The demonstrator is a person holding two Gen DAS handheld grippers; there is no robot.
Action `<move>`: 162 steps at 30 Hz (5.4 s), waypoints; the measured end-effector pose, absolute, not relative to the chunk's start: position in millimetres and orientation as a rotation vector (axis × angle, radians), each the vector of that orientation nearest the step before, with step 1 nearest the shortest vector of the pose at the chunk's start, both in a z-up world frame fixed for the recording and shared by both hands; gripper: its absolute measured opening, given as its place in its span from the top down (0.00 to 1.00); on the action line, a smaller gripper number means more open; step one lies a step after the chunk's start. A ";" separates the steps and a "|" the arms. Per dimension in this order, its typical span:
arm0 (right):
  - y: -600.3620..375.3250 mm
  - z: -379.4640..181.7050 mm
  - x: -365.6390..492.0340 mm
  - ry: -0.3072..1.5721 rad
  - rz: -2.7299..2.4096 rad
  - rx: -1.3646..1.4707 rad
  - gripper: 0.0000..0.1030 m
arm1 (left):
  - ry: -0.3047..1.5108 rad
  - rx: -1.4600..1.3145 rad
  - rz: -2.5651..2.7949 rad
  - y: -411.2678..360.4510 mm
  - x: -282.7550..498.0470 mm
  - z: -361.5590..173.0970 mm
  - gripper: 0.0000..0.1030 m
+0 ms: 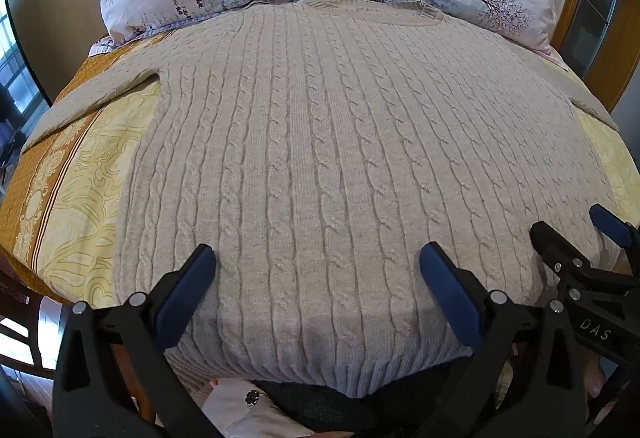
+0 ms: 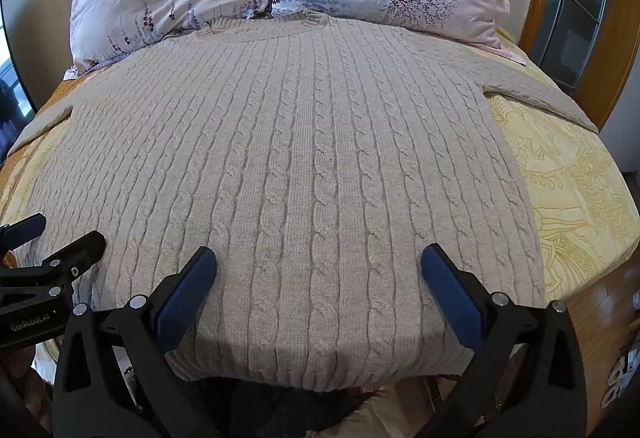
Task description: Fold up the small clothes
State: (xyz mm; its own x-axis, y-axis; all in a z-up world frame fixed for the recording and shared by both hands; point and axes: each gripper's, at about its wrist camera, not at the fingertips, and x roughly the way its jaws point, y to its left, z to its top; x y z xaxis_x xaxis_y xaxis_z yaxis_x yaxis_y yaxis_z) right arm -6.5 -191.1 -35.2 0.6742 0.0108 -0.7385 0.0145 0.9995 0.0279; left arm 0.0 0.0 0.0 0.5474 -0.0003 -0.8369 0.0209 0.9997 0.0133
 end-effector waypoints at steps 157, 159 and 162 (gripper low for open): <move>-531.5 -1.6 137.5 0.574 -0.459 0.810 0.91 | 0.922 -0.163 -0.220 39.0 161.8 30.2 0.02; -518.3 17.7 139.2 0.537 -0.422 0.755 0.91 | 0.918 -0.174 -0.228 40.1 162.6 30.0 0.02; -486.0 48.5 140.8 0.471 -0.328 0.671 0.91 | 0.909 -0.194 -0.235 41.9 163.4 30.9 0.02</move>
State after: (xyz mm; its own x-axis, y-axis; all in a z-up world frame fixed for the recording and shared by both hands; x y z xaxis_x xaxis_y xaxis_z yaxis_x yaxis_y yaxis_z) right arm 140.8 -486.0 48.5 0.8457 -0.1387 -0.5153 0.4349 0.7388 0.5149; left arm 163.4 41.9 30.9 0.5917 -0.2821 -0.7552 0.1186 0.9570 -0.2646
